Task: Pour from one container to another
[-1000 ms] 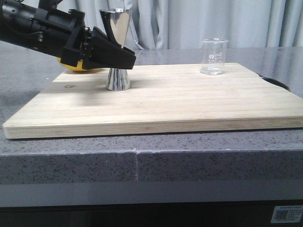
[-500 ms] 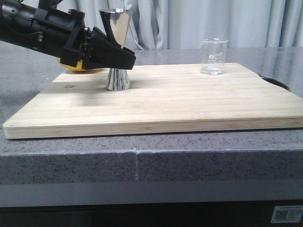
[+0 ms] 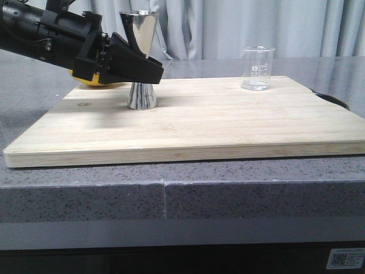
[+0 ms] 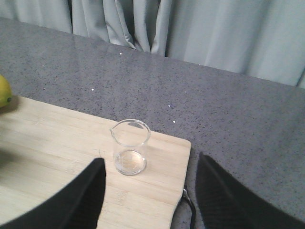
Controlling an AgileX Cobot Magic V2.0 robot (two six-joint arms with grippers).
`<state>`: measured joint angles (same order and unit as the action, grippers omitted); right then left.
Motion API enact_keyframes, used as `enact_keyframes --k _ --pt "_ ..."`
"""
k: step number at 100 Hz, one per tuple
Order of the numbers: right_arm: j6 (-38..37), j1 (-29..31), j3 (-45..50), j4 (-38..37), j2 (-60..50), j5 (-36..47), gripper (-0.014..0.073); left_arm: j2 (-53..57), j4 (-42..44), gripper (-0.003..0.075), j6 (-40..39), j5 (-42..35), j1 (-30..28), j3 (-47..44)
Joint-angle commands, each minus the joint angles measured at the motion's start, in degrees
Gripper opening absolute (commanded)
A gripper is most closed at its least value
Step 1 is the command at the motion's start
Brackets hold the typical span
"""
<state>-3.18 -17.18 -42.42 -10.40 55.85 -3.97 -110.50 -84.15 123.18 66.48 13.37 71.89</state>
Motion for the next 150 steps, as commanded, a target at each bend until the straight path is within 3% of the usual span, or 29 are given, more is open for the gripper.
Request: enact_keyframes --k 1,108,128,150 --pt "0.13 0.11 -1.49 -0.14 -1.04 4.29 0.0377 2.83 -3.17 -0.0008 -0.17 5.28 -0.22 1.28" --pt "0.13 0.11 -1.49 0.30 -1.04 4.29 0.0377 2.83 -3.17 -0.0006 -1.64 5.15 -0.22 1.28" --pt "0.13 0.11 -1.49 0.30 -1.04 4.29 0.0377 2.83 -3.17 0.0051 -2.18 5.15 -0.22 1.28" --pt "0.13 0.11 -1.49 0.30 -1.04 4.29 0.0377 2.83 -2.63 0.0056 -2.62 5.15 -0.22 1.28"
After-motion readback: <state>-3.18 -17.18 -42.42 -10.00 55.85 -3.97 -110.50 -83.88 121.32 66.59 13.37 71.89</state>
